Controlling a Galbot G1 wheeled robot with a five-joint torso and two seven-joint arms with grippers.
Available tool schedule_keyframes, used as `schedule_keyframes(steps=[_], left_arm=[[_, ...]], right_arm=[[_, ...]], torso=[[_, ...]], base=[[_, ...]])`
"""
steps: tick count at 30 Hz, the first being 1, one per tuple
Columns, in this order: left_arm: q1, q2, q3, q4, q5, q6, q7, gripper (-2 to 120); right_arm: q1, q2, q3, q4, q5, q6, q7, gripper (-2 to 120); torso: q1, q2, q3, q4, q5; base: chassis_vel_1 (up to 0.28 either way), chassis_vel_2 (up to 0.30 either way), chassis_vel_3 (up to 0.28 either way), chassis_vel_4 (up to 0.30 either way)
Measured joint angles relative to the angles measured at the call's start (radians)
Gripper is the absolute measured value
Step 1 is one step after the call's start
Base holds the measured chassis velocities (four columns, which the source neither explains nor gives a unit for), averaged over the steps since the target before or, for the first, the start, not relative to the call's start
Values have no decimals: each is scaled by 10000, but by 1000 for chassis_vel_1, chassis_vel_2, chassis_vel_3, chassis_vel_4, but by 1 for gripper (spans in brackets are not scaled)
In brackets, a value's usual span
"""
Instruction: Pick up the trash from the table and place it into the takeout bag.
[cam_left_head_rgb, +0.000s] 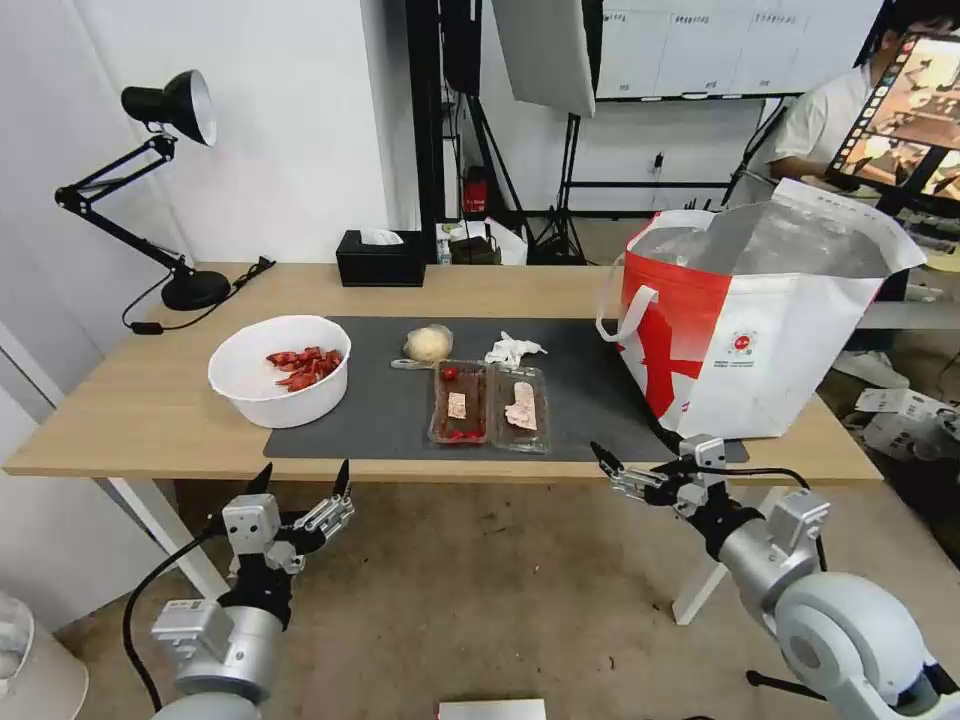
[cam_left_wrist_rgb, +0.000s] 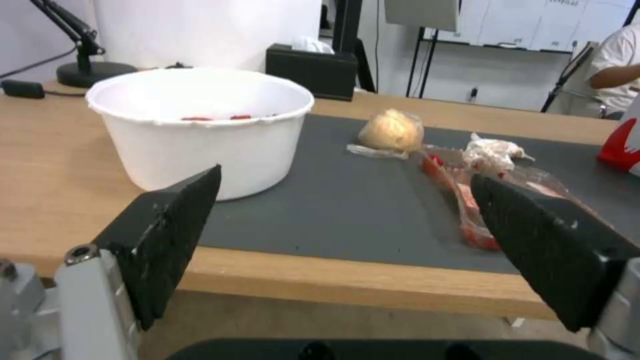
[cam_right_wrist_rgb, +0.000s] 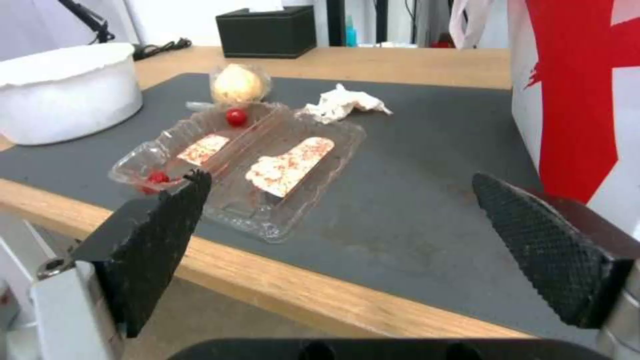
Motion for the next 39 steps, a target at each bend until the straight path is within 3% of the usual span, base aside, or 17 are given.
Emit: schedule_keyframes(steps=[19,26,32,39], left_arm=[[20,153,-8,-8,-17,-106,45,100],[60,151,19,0,-166,-107,119,100],[54,170,60,51,-179,-123,111,100],[-16,379,60,101,-262,-123,103,100]], right_arm=[[-31,24,-91,-42,-161,90,-29,100],[-75,199,-457,-379,-522,1034,-38,100],[-25,522,-1310,-501,532,1720,323,100],[189,560,-1712,86,2977,1010,1478,100]], torso=[[0,0,0,0,0],[0,0,0,0,0],[0,0,0,1,0],[0,0,0,1,0]], base=[[0,0,0,0],[0,0,0,0],[0,0,0,0],[0,0,0,0]])
